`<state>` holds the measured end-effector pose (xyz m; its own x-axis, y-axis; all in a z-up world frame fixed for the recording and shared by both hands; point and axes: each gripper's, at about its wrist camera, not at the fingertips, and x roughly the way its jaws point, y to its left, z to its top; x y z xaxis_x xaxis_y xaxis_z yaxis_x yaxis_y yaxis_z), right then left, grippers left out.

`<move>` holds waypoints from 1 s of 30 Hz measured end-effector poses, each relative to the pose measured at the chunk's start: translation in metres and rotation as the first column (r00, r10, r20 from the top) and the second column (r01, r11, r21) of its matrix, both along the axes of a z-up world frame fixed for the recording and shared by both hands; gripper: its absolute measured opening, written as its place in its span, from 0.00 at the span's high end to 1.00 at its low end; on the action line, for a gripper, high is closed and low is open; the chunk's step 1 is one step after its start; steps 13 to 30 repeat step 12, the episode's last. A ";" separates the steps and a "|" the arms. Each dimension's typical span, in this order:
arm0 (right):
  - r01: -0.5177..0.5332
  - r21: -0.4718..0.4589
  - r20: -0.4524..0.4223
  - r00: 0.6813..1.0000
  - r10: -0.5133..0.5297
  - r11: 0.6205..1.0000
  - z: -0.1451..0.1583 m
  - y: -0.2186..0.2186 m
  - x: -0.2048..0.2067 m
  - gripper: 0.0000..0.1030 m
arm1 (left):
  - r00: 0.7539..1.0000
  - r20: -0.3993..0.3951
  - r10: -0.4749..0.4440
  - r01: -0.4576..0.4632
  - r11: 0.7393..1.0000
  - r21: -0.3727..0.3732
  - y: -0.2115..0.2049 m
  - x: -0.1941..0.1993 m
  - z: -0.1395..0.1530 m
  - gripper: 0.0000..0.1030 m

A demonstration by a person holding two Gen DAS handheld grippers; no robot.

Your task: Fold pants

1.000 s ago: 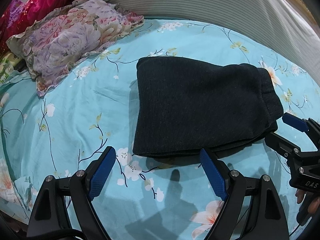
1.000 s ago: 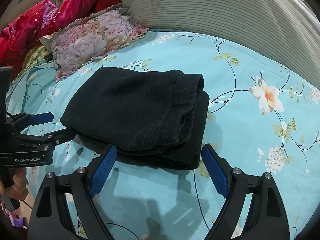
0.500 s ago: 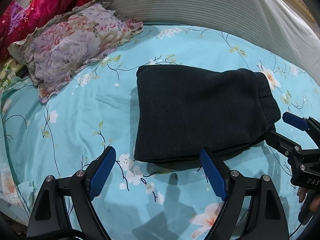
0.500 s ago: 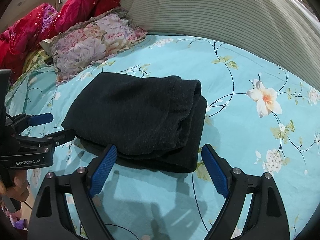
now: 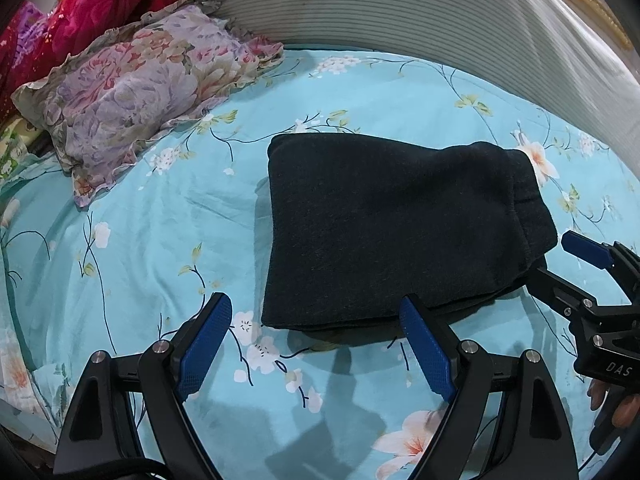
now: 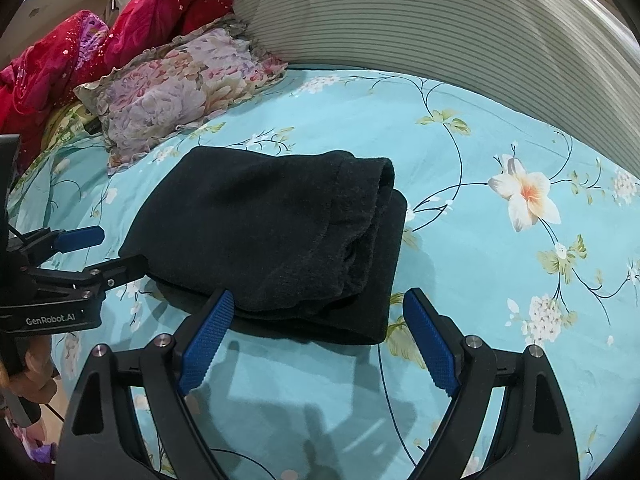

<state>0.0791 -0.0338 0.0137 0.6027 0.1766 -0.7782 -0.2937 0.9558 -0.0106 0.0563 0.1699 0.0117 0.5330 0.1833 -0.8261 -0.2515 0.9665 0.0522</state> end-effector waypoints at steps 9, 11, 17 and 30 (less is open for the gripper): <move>0.001 0.003 0.001 1.000 -0.001 1.000 0.000 0.000 0.001 0.16 | 1.000 0.000 0.004 -0.004 1.000 0.005 0.001 0.000 0.000 0.16; 0.001 0.004 0.001 1.000 -0.001 1.000 0.000 0.000 0.001 0.16 | 1.000 -0.001 0.002 -0.002 1.000 -0.001 0.001 0.000 0.000 0.16; 0.000 0.005 0.000 1.000 0.000 1.000 0.000 -0.001 0.001 0.16 | 1.000 -0.003 0.002 -0.002 1.000 -0.003 0.001 0.000 0.000 0.16; 0.000 0.005 0.000 1.000 0.000 1.000 0.000 -0.001 0.001 0.16 | 1.000 -0.003 0.002 -0.002 1.000 -0.003 0.001 0.000 0.000 0.16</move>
